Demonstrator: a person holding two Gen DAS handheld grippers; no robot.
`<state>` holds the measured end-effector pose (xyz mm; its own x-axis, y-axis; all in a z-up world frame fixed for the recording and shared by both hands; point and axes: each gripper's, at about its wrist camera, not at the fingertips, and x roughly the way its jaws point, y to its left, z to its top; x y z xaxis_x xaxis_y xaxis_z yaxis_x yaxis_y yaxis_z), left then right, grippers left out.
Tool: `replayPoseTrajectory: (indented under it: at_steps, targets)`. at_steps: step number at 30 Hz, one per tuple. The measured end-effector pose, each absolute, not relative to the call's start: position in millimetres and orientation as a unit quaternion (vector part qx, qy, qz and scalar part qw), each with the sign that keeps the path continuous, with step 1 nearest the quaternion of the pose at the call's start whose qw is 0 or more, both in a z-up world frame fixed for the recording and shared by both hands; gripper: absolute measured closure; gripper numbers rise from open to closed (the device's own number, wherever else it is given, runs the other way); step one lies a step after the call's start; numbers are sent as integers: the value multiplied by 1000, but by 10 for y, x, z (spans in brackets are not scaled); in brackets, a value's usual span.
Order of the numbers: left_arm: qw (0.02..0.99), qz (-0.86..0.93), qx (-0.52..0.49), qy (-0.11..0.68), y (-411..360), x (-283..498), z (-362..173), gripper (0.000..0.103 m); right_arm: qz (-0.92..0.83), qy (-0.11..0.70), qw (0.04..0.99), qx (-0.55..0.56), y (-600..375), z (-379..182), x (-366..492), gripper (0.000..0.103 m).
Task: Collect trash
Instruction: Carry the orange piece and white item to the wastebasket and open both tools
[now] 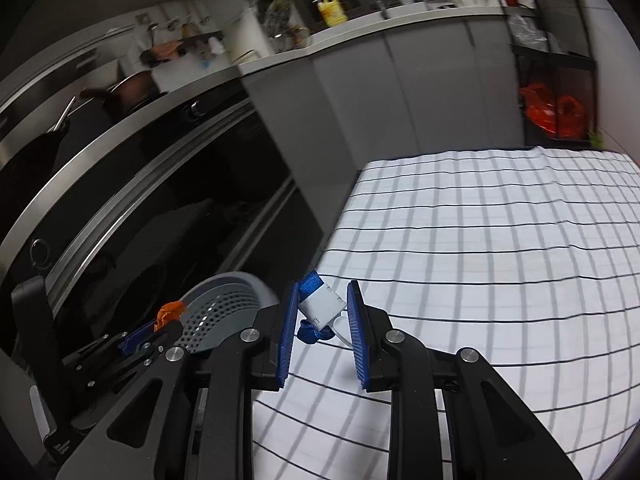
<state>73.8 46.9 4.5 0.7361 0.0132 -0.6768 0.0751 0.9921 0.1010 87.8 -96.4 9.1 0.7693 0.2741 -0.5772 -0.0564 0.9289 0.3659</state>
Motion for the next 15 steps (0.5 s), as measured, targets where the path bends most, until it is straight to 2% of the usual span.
replayPoseTrajectory:
  at_steps: [6,15]
  targets:
    - [922,31,31,384,1014,810,-60,84,128,342,918,154,-451,20,1088,79]
    - [914,51,18,403,1329,797,-178,84,168,363,907,129,138,-118,1318,79]
